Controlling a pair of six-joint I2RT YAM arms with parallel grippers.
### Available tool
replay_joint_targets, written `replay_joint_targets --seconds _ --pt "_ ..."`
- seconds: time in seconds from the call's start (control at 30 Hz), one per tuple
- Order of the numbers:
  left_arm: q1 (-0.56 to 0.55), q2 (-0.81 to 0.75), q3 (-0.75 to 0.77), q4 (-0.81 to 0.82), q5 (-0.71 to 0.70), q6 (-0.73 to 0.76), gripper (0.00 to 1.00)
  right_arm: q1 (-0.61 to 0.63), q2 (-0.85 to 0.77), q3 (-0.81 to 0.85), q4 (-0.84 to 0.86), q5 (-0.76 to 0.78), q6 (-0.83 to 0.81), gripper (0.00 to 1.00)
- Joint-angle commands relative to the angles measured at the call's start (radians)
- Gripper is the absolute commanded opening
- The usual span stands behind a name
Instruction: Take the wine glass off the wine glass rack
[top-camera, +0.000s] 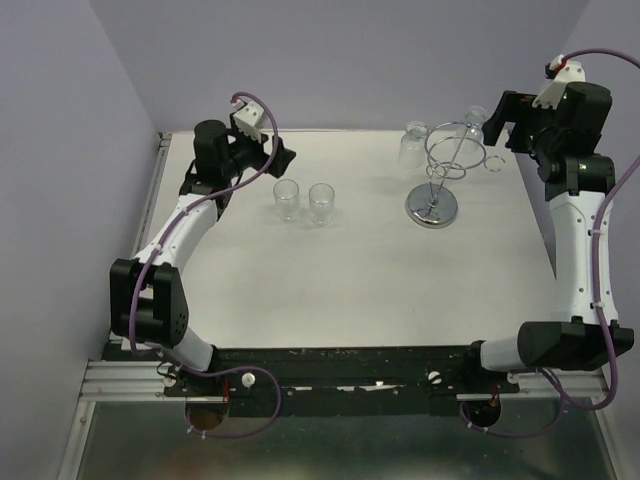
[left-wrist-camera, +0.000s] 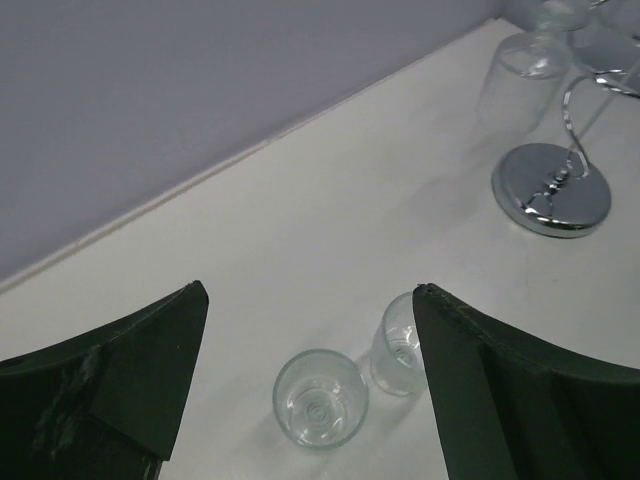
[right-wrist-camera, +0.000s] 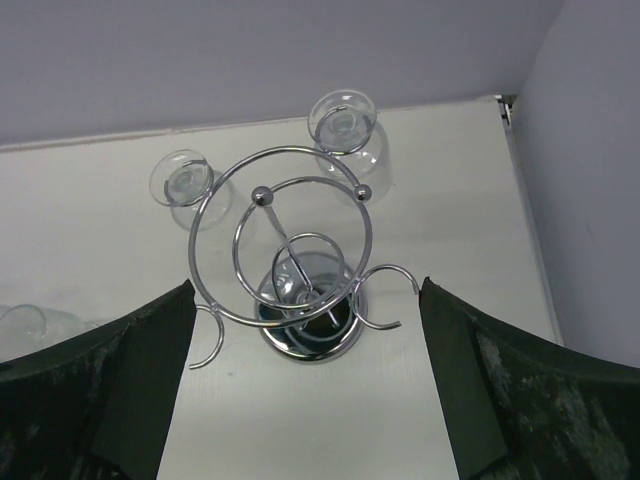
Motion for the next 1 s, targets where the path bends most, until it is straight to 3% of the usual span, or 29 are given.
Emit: replay_joint_targets --seconds 0.0,0.17,0.33,0.53,0.97 --pt "-0.059 0.023 0.098 0.013 0.289 0.097 0.99 -0.02 0.038 0.053 -0.027 0.053 -0.034 1.0" --pt "-0.155 0.126 0.195 0.011 0.32 0.174 0.99 -0.021 0.082 0.08 0.008 -0.142 -0.129 1.0" --pt "-0.232 0.273 0.342 -0.004 0.318 0.165 0.99 -0.023 0.15 0.087 0.066 -0.108 -0.239 1.0" --pt "-0.309 0.457 0.514 0.017 0.301 0.14 0.99 -0.024 0.207 0.073 0.104 -0.298 -0.345 1.0" --pt "-0.415 0.837 0.893 0.112 0.142 0.038 0.99 -0.024 0.268 0.0 0.224 -0.438 -0.331 0.98"
